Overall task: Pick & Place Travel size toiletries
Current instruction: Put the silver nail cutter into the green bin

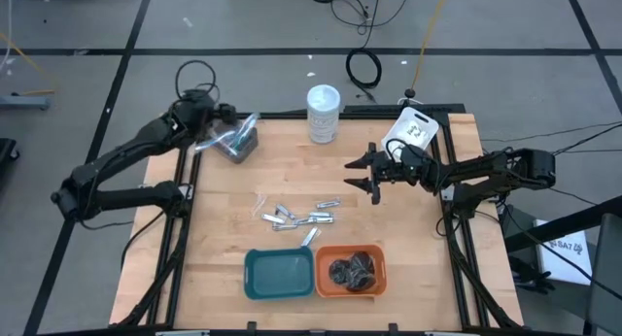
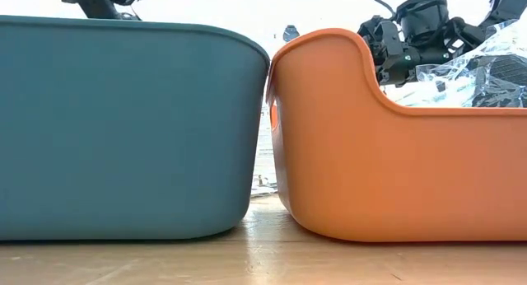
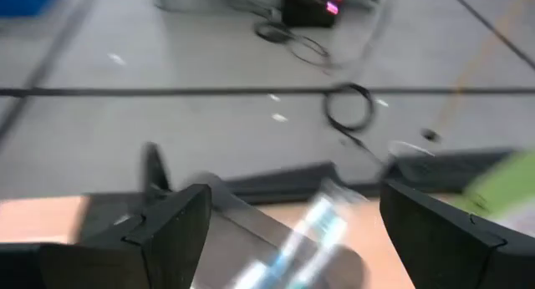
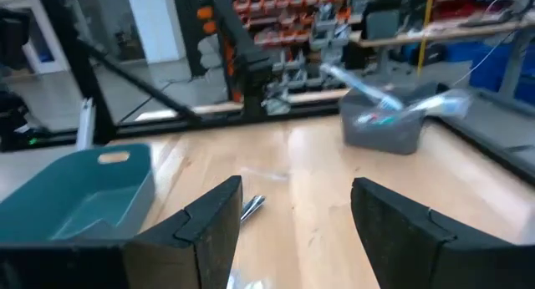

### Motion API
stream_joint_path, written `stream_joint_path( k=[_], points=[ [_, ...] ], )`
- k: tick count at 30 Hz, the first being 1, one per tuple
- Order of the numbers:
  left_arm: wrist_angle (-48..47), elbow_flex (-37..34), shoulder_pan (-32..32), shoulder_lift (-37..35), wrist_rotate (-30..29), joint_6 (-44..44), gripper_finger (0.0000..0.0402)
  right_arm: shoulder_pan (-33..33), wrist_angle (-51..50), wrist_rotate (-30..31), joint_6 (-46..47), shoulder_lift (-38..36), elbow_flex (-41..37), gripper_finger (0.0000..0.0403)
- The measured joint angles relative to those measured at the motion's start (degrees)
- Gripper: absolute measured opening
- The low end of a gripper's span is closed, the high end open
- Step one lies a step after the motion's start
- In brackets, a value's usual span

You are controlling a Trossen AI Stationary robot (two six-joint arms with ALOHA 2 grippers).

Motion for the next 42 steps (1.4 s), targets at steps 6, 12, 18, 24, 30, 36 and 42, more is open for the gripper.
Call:
stream_joint_path(
  k=[6, 12, 18, 24, 30, 36, 42],
  points=[
    [-1.9, 0.0, -7.1, 2.1, 4.0, -3.8, 0.0340, 4.4, -13.5, 2.8, -1.4, 1.7, 3.6, 0.0212],
    [1.0, 0.0, -16.4, 8.7, 1.5, -6.9, 0.0340, 10.2, -23.3, 9.0, -6.8, 13.0, 11.1, 0.0212],
    [8.5, -0.1, -23.3, 15.5, 1.3, -4.7, 0.0340, 10.8, -23.4, 9.0, -10.3, 23.2, 15.4, 0.0212],
    [12.2, -0.1, -27.0, 19.8, 1.2, -3.3, 0.0340, 9.1, -25.9, 9.0, -11.2, 26.7, 16.0, 0.0212],
    [15.3, -0.1, -28.1, 24.9, -0.2, -2.2, 0.0340, 8.0, -31.1, 8.9, -11.5, 27.6, 16.2, 0.0196],
    [17.2, -0.1, -28.1, 29.5, -0.2, -1.8, 0.0340, 8.0, -31.4, 9.2, -11.7, 28.2, 16.1, 0.0106],
    [17.3, -0.1, -28.0, 31.8, -0.2, -0.6, 0.0340, 8.0, -31.1, 9.0, -12.3, 28.2, 16.0, 0.0036]
  ],
)
